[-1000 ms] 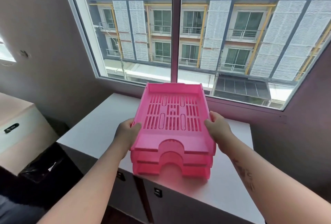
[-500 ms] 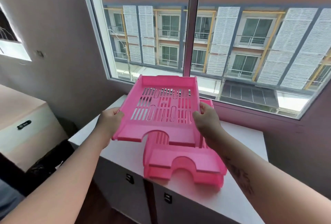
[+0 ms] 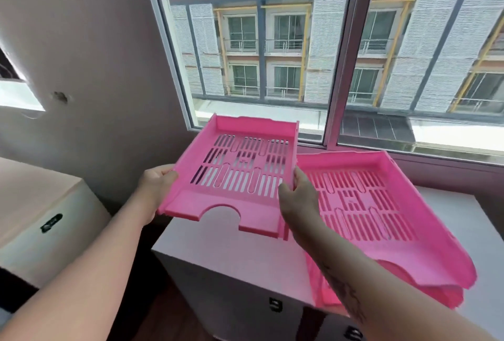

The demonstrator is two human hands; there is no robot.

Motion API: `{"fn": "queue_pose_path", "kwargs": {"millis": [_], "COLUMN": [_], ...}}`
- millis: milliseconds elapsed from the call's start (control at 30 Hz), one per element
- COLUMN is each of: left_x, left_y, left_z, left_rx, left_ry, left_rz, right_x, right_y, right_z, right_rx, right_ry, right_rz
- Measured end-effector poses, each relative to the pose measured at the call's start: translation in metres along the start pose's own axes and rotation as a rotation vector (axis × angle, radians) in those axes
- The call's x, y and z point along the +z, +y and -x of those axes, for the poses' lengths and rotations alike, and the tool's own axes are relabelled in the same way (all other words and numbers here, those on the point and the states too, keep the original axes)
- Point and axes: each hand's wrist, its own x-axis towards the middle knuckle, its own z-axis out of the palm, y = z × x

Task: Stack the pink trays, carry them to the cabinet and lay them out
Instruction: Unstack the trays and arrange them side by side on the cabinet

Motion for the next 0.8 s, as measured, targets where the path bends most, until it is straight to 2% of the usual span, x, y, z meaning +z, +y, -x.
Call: {"fn": "queue_pose_path", "kwargs": {"millis": [300, 500, 667, 800], "left_x": [-0.004, 0.003, 0.010, 0.010], "left_y": [-0.063, -0.100, -0.117, -0.113], "left_z": [-0.051, -0.051, -0.044, -0.048], "left_rx": [-0.075, -0.135, -0.156, -0.145], "left_ry": [-0.105, -0.165, -0.173, -0.153], "left_rz": [-0.002, -0.050, -0.057, -0.088], "right_x": [0.057, 0.070, 0.079, 0.075], "right_y": [0.029, 0.055, 0.084, 0.072], "right_z": [0.003, 0.006, 0.008, 0.007], "right_rx": [0.140, 0.187, 0.230, 0.238], "right_ry": [0.054, 0.027, 0.081, 0.004], "right_rz": [0.064, 0.068, 0.077, 0.076]}}
